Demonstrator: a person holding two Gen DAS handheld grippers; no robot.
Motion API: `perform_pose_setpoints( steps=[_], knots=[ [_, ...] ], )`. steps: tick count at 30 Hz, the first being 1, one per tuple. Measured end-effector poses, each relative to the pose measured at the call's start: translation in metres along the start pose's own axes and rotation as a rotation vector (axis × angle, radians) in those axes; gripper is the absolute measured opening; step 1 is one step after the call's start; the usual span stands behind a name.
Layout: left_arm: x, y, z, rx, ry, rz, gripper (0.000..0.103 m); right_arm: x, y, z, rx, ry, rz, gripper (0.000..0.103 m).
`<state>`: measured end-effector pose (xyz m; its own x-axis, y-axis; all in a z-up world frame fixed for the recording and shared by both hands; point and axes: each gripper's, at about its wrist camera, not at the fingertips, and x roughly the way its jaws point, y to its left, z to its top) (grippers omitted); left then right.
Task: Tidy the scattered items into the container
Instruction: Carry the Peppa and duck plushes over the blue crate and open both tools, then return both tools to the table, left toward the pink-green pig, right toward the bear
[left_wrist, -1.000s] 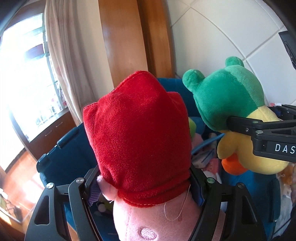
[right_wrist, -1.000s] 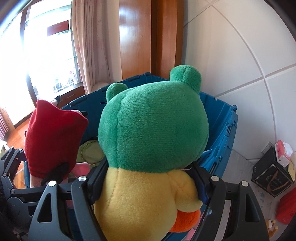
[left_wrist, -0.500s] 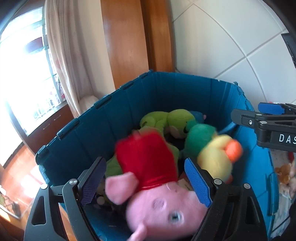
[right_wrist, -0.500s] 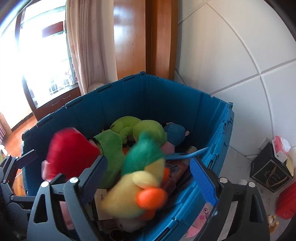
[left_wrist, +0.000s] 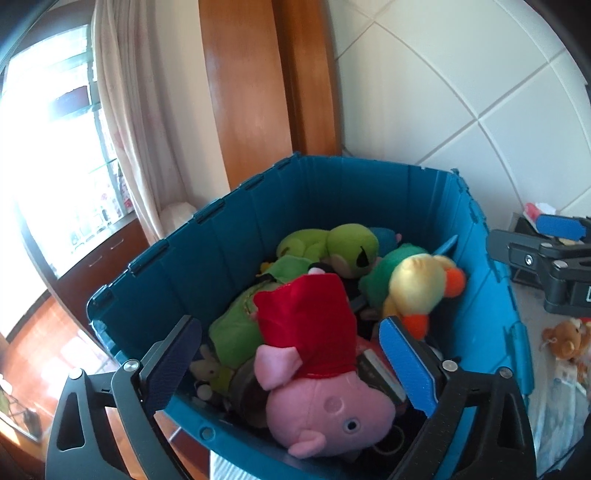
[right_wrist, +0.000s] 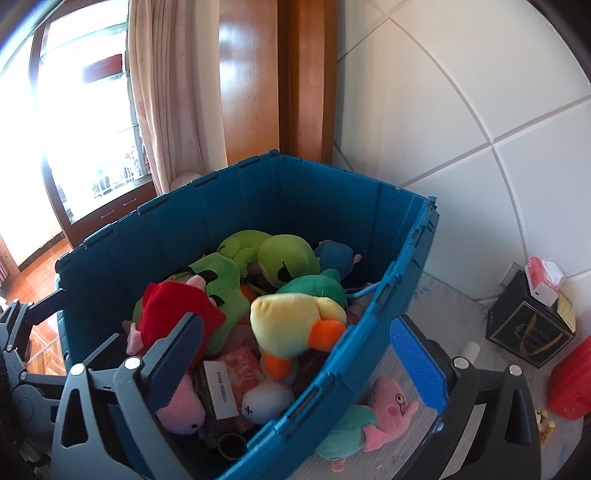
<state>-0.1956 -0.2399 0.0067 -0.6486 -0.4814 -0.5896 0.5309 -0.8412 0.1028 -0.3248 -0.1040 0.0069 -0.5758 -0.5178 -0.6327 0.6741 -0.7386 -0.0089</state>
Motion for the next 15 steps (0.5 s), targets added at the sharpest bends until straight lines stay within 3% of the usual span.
perform_pose_setpoints(
  steps=[7,15],
  knots=[
    [-0.034,-0.03,0.004,0.024,-0.081,-0.088,0.099,-0.046,-0.032,-0.026,0.056,-0.037,-0.074,0.103],
    [-0.078,-0.117,0.007,0.157,-0.173,-0.285,0.099,-0.104,-0.103,-0.074,0.178,-0.047,-0.23,0.103]
  ],
)
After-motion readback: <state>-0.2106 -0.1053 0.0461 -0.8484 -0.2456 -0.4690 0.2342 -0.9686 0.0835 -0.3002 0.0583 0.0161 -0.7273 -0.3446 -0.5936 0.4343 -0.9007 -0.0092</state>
